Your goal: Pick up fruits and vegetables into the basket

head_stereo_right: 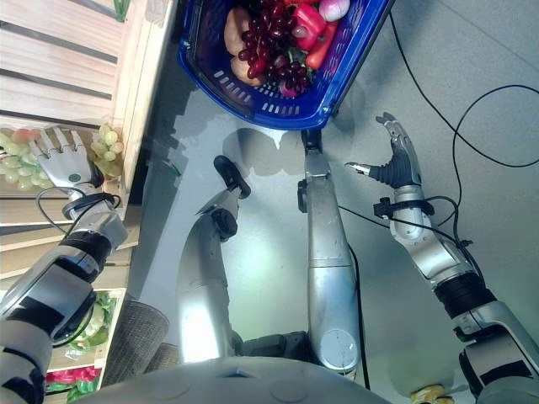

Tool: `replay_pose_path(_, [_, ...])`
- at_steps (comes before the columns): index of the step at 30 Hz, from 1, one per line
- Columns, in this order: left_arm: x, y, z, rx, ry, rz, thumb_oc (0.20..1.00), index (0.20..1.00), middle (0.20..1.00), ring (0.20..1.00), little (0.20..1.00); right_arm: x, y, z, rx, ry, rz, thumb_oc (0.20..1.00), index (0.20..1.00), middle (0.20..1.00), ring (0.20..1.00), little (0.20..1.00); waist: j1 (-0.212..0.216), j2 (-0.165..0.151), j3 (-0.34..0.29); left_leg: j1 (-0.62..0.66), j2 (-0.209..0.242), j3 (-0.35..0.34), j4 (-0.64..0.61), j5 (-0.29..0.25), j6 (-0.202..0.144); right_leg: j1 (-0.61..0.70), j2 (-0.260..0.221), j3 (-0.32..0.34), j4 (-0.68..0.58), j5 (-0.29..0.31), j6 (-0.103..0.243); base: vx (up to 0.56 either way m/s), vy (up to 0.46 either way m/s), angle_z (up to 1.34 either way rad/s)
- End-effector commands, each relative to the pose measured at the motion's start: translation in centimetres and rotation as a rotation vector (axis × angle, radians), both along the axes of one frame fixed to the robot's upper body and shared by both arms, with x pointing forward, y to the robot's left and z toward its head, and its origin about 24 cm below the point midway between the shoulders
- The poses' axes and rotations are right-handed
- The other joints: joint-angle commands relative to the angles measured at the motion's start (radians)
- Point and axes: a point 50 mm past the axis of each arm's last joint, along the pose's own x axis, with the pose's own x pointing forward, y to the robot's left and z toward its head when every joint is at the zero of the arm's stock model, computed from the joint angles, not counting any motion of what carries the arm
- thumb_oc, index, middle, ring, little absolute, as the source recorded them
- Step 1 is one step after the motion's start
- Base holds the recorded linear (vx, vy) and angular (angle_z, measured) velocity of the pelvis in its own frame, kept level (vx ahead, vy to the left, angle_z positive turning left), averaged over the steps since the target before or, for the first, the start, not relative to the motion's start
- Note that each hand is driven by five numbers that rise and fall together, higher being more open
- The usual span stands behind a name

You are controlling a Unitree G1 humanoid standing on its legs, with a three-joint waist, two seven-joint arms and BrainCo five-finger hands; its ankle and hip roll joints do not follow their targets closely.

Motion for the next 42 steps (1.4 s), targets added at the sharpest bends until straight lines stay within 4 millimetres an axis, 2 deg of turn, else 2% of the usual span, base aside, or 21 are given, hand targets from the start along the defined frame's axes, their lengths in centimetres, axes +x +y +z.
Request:
replay_pose_path(1, [-2.1,1.9,-2.6,-0.059,0.12,0.009,1.0,1.0,1.0,1.0,1.0,-0.9,1.6,-0.7,0.074,-0.009,0.072,1.0,1.0,1.0,1.0,1.0,0.008,-0.043,-0.041,-0.065,-0.047,0.017,0.013,-0.036,0.017,0.0,-0.007,0.003,0.011,-0.072,0.086,0.0,0.0,0.0])
replay_pose_path(4, [-1.1,0.6,-2.9,-0.204,0.066,-0.11,1.0,1.0,1.0,1.0,1.0,-1.0,1.7,-0.9,0.074,-0.005,0.075,1.0,1.0,1.0,1.0,1.0,0.007,-0.043,-0.041,-0.067,-0.046,0.017,0.015,-0.035,0.019,-0.001,-0.005,0.004,0.013,-0.072,0.086,0.0,0.0,0.0])
replay_pose_path(6, [-0.1,-0.5,-2.6,-0.239,0.073,-0.201,1.0,1.0,1.0,1.0,1.0,-1.1,1.7,-0.9,0.074,-0.005,0.075,1.0,1.0,1.0,1.0,1.0,0.007,-0.043,-0.041,-0.067,-0.047,0.017,0.013,-0.034,0.021,0.0,-0.003,0.006,0.014,-0.071,0.087,0.0,0.0,0.0])
replay_pose_path(10, [0.4,-0.9,-2.3,-0.202,0.132,-0.228,1.0,1.0,1.0,1.0,1.0,-1.1,1.6,-0.6,0.072,-0.006,0.075,1.0,1.0,1.0,1.0,1.0,0.004,-0.043,-0.041,-0.062,-0.048,0.022,0.008,-0.032,0.022,0.004,-0.002,0.006,0.007,-0.068,0.088,0.0,0.0,0.0])
replay_pose_path(11, [0.5,-0.9,-2.2,-0.178,0.167,-0.227,0.862,0.862,0.862,0.862,0.862,-1.0,1.6,-0.4,0.069,-0.007,0.079,1.0,1.0,1.0,1.0,1.0,0.002,-0.043,-0.041,-0.058,-0.048,0.024,0.005,-0.031,0.021,0.007,-0.002,0.006,0.004,-0.066,0.09,0.0,0.0,0.0])
replay_pose_path(12, [0.6,-0.9,-2.1,-0.15,0.187,-0.225,0.598,0.598,0.598,0.598,0.598,-1.0,1.6,-0.4,0.069,-0.008,0.081,1.0,1.0,1.0,1.0,1.0,0.0,-0.043,-0.041,-0.057,-0.047,0.026,0.006,-0.031,0.021,0.007,-0.003,0.007,0.003,-0.065,0.09,0.0,0.0,0.0])
replay_pose_path(13, [0.6,-0.9,-2.1,-0.142,0.191,-0.223,0.598,0.598,0.598,0.598,0.598,-1.0,1.6,-0.4,0.068,-0.008,0.081,1.0,1.0,1.0,1.0,1.0,0.0,-0.043,-0.041,-0.057,-0.047,0.026,0.006,-0.031,0.021,0.007,-0.003,0.007,0.003,-0.065,0.09,0.0,0.0,0.0])
replay_pose_path(15, [0.3,-0.5,-2.2,-0.095,0.225,-0.19,0.2,0.2,0.2,0.2,0.2,-0.9,1.6,-0.2,0.066,-0.009,0.086,1.0,1.0,1.0,1.0,1.0,-0.003,-0.046,-0.041,-0.051,-0.043,0.031,0.005,-0.032,0.019,0.011,-0.003,0.007,0.002,-0.064,0.091,0.0,0.0,0.0])
replay_pose_path(27, [-1.4,0.8,-3.3,0.018,0.287,-0.07,0.2,0.2,0.2,0.2,0.2,-1.0,2.0,-0.5,0.081,-0.011,0.097,1.0,1.0,1.0,1.0,1.0,-0.005,-0.053,-0.041,-0.052,-0.038,0.027,0.009,-0.033,0.015,0.015,-0.004,0.004,0.002,-0.066,0.09,0.0,-0.001,-0.01])
replay_pose_path(35, [-1.6,1.0,-3.5,-0.053,0.207,-0.063,0.2,0.2,0.2,0.2,0.2,-1.0,2.1,-0.7,0.088,-0.013,0.096,1.0,1.0,1.0,1.0,1.0,-0.001,-0.056,-0.041,-0.054,-0.039,0.023,0.01,-0.031,0.016,0.015,-0.005,0.0,0.005,-0.066,0.087,0.0,0.0,0.0])
replay_pose_path(39, [-1.4,0.7,-3.9,-0.278,0.095,-0.062,0.2,0.2,0.2,0.2,0.2,-1.1,2.1,-0.8,0.091,-0.016,0.099,1.0,1.0,1.0,1.0,1.0,0.003,-0.056,-0.041,-0.053,-0.043,0.018,0.007,-0.029,0.018,0.018,-0.002,0.0,0.006,-0.068,0.085,0.0,0.0,0.0])
replay_pose_path(42, [-1.1,0.0,-4.5,-0.624,-0.076,-0.064,0.2,0.2,0.2,0.2,0.2,-1.3,2.2,-1.0,0.096,-0.014,0.099,1.0,1.0,1.0,1.0,1.0,0.011,-0.058,-0.041,-0.044,-0.046,0.013,0.003,-0.026,0.022,0.027,0.001,-0.002,0.01,-0.071,0.083,0.0,0.0,0.0])
